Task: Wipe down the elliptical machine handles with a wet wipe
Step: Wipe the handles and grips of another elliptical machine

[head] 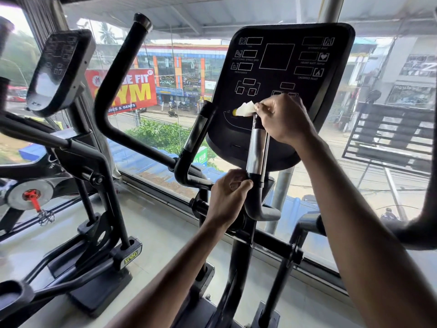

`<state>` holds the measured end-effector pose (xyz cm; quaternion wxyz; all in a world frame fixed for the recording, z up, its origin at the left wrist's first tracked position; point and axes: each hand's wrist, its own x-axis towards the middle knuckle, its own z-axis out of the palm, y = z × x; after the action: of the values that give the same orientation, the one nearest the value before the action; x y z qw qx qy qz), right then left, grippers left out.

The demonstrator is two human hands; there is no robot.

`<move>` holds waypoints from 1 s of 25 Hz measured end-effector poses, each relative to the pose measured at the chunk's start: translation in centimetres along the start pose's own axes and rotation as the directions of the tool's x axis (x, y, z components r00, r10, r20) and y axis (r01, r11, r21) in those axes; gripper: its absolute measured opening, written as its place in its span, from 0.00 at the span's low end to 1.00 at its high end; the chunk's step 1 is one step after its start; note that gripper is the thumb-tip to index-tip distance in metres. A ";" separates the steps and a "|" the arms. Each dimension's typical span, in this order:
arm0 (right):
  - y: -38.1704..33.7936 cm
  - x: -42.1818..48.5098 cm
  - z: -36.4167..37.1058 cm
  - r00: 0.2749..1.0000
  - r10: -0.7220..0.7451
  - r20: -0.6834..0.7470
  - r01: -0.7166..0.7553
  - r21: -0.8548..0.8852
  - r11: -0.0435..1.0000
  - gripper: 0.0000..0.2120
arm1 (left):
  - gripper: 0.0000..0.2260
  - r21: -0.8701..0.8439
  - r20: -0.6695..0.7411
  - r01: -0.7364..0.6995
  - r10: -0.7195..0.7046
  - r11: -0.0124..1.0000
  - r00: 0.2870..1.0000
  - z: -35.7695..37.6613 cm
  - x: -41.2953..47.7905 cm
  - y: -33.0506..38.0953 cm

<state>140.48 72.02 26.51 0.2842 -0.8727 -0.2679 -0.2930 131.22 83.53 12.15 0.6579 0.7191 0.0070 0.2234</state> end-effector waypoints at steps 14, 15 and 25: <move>1.6 -6.6 3.7 0.875 -0.347 -0.338 0.314 -0.149 0.938 0.05 | 0.10 -0.061 0.085 0.014 -0.008 0.998 0.996 -1.4 0.3 -0.4; 1.7 -7.6 4.0 0.878 -0.361 -0.315 0.337 -0.129 0.932 0.05 | 0.09 -0.118 0.097 0.051 -0.040 0.992 0.994 -1.6 0.4 -0.5; 1.5 -14.0 5.8 0.908 -0.289 -0.302 0.289 -0.046 0.956 0.06 | 0.24 -0.436 0.157 0.310 -0.268 0.845 0.951 -2.1 0.9 0.8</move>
<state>133.96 70.55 12.86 0.2758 -0.7675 -0.3469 -0.4633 131.10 85.70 13.28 0.8336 0.5448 0.0332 0.0847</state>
